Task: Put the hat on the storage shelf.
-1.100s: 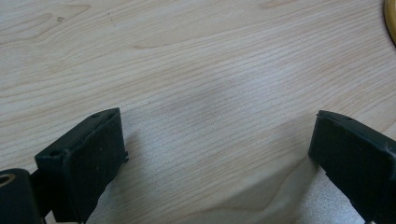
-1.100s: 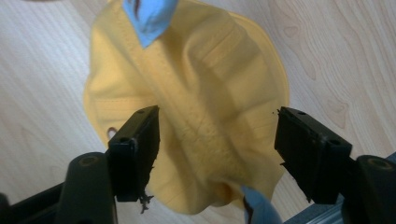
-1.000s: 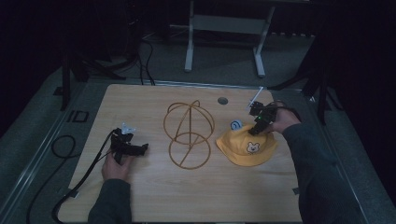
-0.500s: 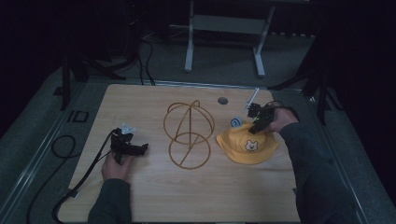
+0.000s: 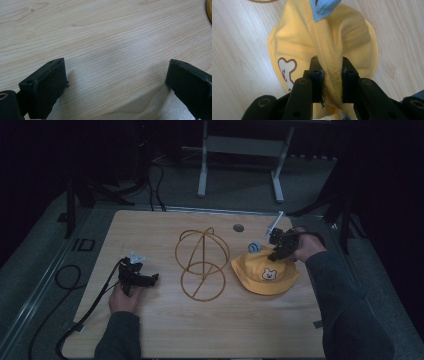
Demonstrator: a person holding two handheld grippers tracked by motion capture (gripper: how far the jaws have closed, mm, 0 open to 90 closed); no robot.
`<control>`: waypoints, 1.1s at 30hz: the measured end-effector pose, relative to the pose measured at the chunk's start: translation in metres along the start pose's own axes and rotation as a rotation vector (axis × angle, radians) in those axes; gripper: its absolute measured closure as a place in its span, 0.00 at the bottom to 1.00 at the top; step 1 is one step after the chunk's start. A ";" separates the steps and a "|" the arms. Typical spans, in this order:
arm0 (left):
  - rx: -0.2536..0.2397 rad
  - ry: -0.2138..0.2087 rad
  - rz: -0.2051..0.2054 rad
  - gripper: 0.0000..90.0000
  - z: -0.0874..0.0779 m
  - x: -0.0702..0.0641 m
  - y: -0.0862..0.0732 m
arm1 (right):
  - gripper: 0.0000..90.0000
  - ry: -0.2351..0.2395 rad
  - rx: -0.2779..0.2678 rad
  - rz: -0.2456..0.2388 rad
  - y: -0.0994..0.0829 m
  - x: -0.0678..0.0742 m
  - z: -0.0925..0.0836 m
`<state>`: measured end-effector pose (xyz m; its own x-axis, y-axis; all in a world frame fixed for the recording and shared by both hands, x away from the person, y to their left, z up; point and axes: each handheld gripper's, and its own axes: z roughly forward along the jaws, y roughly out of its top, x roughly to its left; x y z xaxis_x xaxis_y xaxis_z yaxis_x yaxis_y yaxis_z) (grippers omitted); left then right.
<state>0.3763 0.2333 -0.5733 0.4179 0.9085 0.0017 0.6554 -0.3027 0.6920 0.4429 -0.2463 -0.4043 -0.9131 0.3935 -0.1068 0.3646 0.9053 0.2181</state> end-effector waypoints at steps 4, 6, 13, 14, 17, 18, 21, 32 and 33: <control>0.000 0.000 -0.001 0.04 0.000 0.000 0.000 | 0.84 0.000 -0.010 -0.012 -0.001 0.004 -0.009; 0.000 0.000 0.000 0.04 0.000 0.000 0.000 | 0.84 0.004 -0.014 -0.010 -0.001 0.005 -0.014; 0.000 0.000 0.000 0.04 0.000 0.000 0.000 | 0.84 0.023 -0.061 -0.017 0.002 0.008 -0.032; 0.001 0.000 0.000 0.04 0.000 0.000 0.000 | 0.84 0.023 -0.064 -0.020 0.003 0.009 -0.034; 0.002 -0.001 0.000 0.04 0.000 0.000 0.000 | 0.84 0.015 -0.066 -0.033 0.004 0.010 -0.040; 0.002 -0.001 0.000 0.04 0.000 0.000 0.000 | 0.84 0.015 -0.063 -0.034 0.004 0.010 -0.041; 0.002 -0.001 0.001 0.04 0.000 0.000 0.000 | 0.84 0.019 -0.071 -0.035 0.003 0.010 -0.048; 0.002 -0.002 0.001 0.04 0.000 0.000 0.000 | 0.84 0.007 -0.121 -0.029 0.004 0.005 -0.071; 0.002 -0.002 0.002 0.04 0.000 0.000 0.000 | 0.84 0.007 -0.124 -0.029 0.004 0.005 -0.072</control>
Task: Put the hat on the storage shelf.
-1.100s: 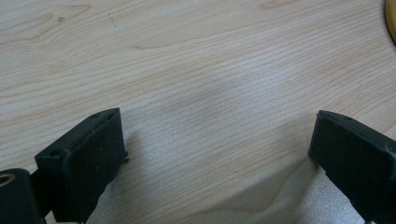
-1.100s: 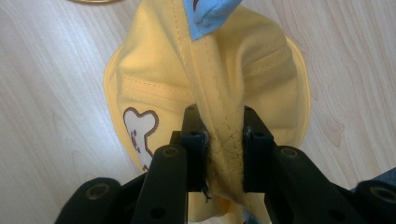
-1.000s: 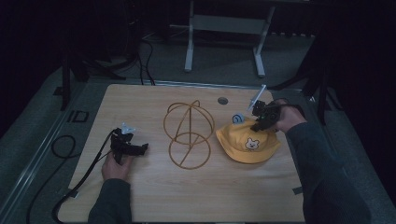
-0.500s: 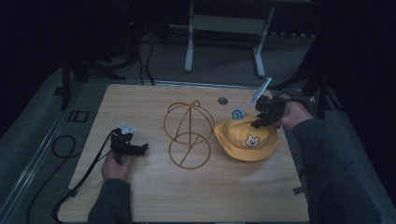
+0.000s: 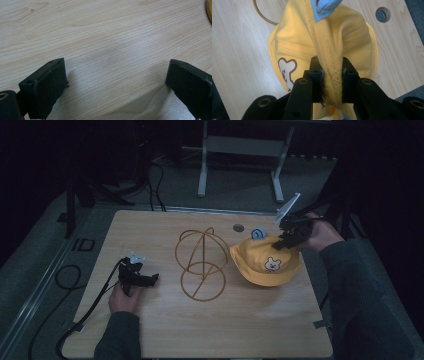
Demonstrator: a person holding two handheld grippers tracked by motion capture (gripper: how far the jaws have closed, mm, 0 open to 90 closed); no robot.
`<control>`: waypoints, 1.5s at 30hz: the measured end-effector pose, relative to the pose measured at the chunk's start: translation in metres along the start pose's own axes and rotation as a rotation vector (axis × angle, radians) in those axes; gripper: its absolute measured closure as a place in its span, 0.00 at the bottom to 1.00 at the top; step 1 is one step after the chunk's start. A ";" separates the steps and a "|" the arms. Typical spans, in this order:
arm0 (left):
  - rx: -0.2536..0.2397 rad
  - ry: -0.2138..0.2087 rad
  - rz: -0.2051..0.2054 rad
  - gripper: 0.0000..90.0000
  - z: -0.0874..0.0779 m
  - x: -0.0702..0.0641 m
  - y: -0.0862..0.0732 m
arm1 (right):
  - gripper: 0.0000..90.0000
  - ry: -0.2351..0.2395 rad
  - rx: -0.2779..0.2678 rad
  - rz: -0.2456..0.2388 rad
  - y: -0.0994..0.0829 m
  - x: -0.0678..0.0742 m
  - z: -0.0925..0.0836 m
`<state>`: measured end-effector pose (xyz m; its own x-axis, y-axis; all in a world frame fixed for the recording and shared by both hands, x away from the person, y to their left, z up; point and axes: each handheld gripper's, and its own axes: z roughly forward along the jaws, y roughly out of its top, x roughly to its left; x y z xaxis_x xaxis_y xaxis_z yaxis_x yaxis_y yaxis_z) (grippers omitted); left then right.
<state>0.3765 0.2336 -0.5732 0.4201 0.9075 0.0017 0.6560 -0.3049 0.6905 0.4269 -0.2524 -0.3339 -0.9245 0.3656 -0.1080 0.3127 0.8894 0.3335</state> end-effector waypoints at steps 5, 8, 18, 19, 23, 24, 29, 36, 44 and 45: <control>0.000 0.000 0.000 0.04 0.000 0.000 0.000 | 0.84 0.001 -0.011 -0.002 0.002 0.000 -0.006; 0.000 0.000 0.000 0.04 0.000 0.000 0.000 | 0.84 0.001 -0.018 -0.005 0.003 0.000 -0.010; -0.002 0.000 0.000 0.04 0.000 0.000 0.000 | 0.84 -0.003 -0.042 0.000 0.001 -0.002 -0.023; -0.002 0.000 -0.001 0.04 0.000 0.000 0.000 | 0.84 -0.003 -0.043 0.000 0.001 -0.002 -0.024; -0.002 0.000 0.000 0.04 0.000 0.000 0.000 | 0.84 0.001 -0.046 -0.004 0.000 -0.002 -0.029; -0.002 0.000 0.000 0.04 0.000 0.000 0.000 | 0.84 0.001 -0.048 -0.006 0.001 -0.002 -0.030; -0.002 0.000 0.000 0.04 0.000 0.000 0.000 | 0.84 0.004 -0.054 -0.011 0.001 -0.001 -0.035; -0.003 0.000 -0.001 0.04 0.000 0.000 0.000 | 0.84 0.009 -0.071 -0.014 0.002 -0.002 -0.040; -0.003 0.000 -0.001 0.04 0.000 0.000 0.000 | 0.84 0.014 -0.094 -0.021 0.003 -0.001 -0.048; -0.002 0.000 -0.001 0.04 0.000 0.000 0.000 | 0.84 0.014 -0.094 -0.019 0.004 -0.001 -0.048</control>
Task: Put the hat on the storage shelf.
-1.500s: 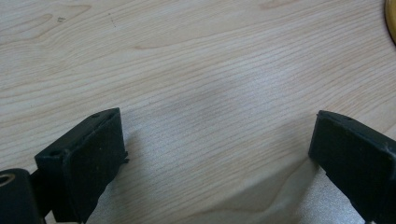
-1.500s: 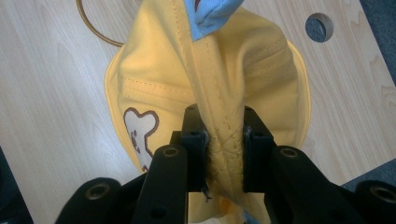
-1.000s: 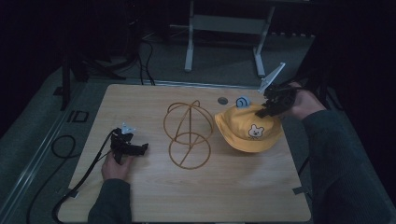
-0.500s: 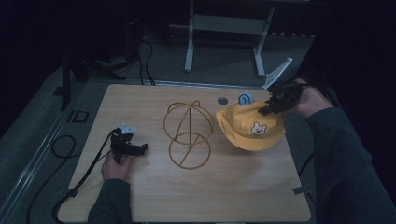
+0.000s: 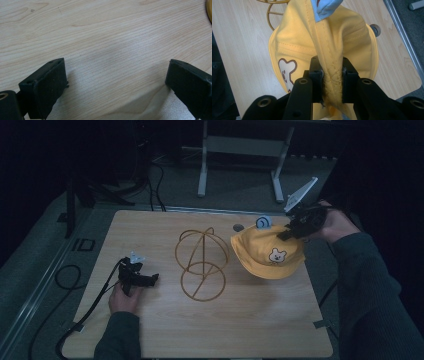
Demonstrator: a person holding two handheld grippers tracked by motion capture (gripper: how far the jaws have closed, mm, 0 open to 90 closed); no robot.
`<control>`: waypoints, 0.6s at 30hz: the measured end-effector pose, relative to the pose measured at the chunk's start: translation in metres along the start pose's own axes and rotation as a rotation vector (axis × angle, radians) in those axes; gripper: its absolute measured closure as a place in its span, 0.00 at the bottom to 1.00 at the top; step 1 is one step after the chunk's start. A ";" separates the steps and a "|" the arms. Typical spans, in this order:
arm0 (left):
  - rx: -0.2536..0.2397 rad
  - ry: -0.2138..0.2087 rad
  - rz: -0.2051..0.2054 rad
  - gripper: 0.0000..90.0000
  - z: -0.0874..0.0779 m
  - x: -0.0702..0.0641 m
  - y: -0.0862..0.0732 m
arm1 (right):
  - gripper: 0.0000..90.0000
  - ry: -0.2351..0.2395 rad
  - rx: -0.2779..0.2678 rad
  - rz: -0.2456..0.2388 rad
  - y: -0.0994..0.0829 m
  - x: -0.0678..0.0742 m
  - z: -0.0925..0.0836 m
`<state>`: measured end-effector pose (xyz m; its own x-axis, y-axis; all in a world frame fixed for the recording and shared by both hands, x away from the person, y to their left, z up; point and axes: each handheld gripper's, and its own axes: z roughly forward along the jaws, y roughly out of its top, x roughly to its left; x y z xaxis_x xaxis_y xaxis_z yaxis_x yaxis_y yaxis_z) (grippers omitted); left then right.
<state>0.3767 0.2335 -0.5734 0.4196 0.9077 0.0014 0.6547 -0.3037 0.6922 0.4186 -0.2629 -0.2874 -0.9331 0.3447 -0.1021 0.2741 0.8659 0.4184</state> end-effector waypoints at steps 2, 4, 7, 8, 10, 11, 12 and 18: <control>0.000 0.000 0.000 0.04 0.000 0.000 0.000 | 0.84 0.002 -0.004 -0.002 0.001 0.000 -0.002; 0.000 0.000 0.000 0.04 0.000 0.000 0.000 | 0.84 0.005 -0.010 -0.006 0.002 0.000 -0.003; 0.000 0.000 0.000 0.04 0.000 0.000 0.000 | 0.84 0.007 -0.022 -0.009 0.003 0.000 -0.005; 0.000 0.000 0.000 0.04 0.000 0.000 0.000 | 0.84 0.013 -0.041 -0.009 0.004 0.000 -0.008; 0.000 0.000 0.000 0.04 0.000 0.000 0.000 | 0.84 0.013 -0.046 -0.013 0.006 0.001 -0.010; 0.000 0.000 0.000 0.04 0.000 0.000 0.000 | 0.84 0.012 -0.050 -0.015 0.007 0.001 -0.011; 0.000 0.000 0.000 0.04 0.000 0.000 0.000 | 0.84 0.012 -0.052 -0.017 0.008 0.001 -0.012; 0.000 0.000 0.000 0.04 0.000 0.000 0.000 | 0.84 0.005 -0.070 -0.032 0.013 0.003 -0.015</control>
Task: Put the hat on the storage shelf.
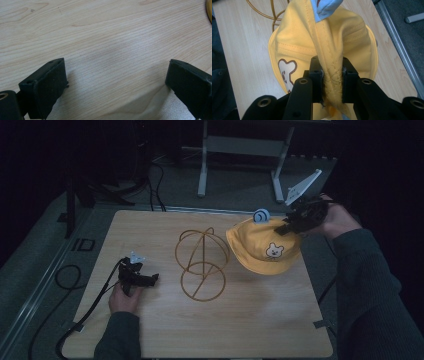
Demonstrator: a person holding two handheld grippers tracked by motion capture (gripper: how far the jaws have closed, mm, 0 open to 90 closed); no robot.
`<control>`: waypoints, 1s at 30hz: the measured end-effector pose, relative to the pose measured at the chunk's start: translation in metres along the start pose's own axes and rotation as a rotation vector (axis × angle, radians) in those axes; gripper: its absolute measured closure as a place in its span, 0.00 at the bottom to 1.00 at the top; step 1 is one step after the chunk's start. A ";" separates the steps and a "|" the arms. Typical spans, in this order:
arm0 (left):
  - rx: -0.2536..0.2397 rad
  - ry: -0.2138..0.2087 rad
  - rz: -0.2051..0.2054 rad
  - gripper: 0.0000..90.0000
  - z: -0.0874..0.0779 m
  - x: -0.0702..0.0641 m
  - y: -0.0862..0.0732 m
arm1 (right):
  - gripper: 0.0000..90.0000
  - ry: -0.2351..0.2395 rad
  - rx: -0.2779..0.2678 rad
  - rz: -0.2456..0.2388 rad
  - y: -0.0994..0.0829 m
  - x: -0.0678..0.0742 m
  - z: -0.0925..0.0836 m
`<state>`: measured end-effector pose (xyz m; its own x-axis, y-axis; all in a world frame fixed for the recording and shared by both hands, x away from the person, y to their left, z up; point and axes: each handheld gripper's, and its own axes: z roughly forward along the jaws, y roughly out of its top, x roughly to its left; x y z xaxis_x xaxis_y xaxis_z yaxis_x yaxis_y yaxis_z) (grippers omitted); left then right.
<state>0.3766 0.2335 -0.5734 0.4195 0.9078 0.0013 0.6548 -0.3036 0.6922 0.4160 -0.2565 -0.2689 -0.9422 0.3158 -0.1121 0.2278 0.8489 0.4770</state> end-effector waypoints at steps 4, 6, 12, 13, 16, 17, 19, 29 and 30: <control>0.000 0.000 0.000 0.04 0.000 0.000 0.000 | 0.84 -0.001 -0.008 -0.003 0.002 0.000 -0.002; 0.000 0.000 0.000 0.04 0.000 0.000 0.000 | 0.84 -0.003 -0.014 -0.002 0.004 0.000 -0.003; 0.000 0.000 0.000 0.04 0.000 0.000 0.000 | 0.84 -0.001 -0.052 -0.008 0.006 0.000 -0.010; 0.000 0.000 0.000 0.04 0.000 0.000 0.000 | 0.84 -0.001 -0.059 -0.011 0.007 0.000 -0.012; 0.000 0.000 0.000 0.04 0.000 0.000 0.000 | 0.84 -0.004 -0.065 -0.015 0.009 0.001 -0.015; 0.000 0.000 0.000 0.04 0.000 0.000 0.000 | 0.84 -0.005 -0.068 -0.016 0.010 0.001 -0.016; 0.000 0.000 0.000 0.04 0.000 0.000 0.000 | 0.84 -0.006 -0.070 -0.017 0.011 0.001 -0.017; 0.000 0.000 0.000 0.04 0.000 0.000 0.000 | 0.84 -0.003 -0.087 -0.044 0.024 0.005 -0.020; 0.000 0.000 0.000 0.04 0.000 0.000 0.000 | 0.84 -0.002 -0.088 -0.045 0.025 0.005 -0.020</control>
<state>0.3767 0.2335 -0.5734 0.4197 0.9077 0.0014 0.6545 -0.3037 0.6924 0.4123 -0.2420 -0.2400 -0.9505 0.2790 -0.1365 0.1628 0.8218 0.5461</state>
